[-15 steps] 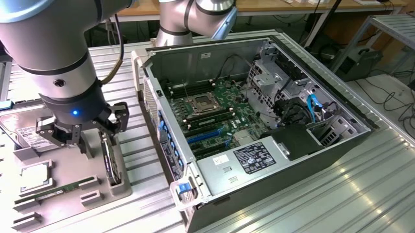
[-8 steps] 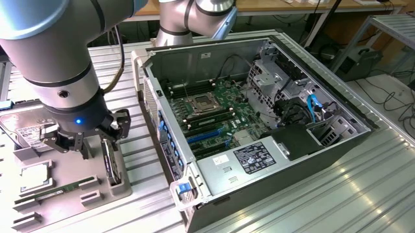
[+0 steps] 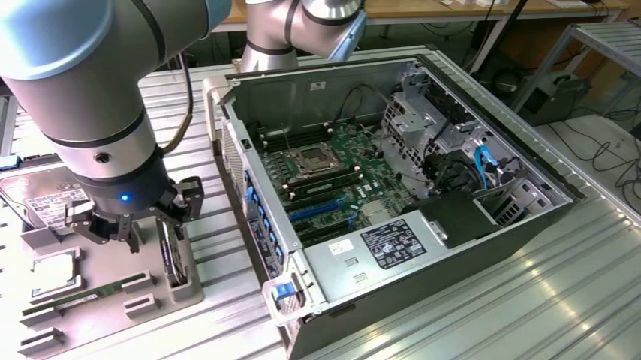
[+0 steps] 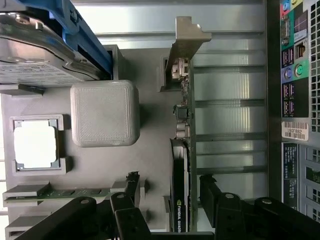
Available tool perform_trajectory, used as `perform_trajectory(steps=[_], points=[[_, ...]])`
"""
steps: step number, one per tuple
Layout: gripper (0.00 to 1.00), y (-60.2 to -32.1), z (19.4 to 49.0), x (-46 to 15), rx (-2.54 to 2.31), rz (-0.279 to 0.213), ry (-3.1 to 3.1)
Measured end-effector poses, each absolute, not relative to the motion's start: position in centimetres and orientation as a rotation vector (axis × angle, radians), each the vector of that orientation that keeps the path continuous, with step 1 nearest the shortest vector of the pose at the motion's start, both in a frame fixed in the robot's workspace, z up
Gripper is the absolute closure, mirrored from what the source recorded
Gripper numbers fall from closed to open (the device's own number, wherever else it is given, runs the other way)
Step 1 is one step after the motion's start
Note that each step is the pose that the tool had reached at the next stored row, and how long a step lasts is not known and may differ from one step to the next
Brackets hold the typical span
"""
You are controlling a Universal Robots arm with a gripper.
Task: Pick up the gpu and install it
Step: 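Pick up the gpu and move the gpu toward the slot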
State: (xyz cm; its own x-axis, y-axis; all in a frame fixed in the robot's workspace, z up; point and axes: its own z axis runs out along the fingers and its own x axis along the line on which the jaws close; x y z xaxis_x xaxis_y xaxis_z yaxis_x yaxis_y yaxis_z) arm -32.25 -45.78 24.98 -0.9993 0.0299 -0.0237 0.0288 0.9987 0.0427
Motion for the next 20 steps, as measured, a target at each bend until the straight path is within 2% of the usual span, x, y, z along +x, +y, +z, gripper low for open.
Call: perform_trajectory(steps=[20], points=[[0.40,-44.9,22.6,-31.7,0.079,0.054,3.115]])
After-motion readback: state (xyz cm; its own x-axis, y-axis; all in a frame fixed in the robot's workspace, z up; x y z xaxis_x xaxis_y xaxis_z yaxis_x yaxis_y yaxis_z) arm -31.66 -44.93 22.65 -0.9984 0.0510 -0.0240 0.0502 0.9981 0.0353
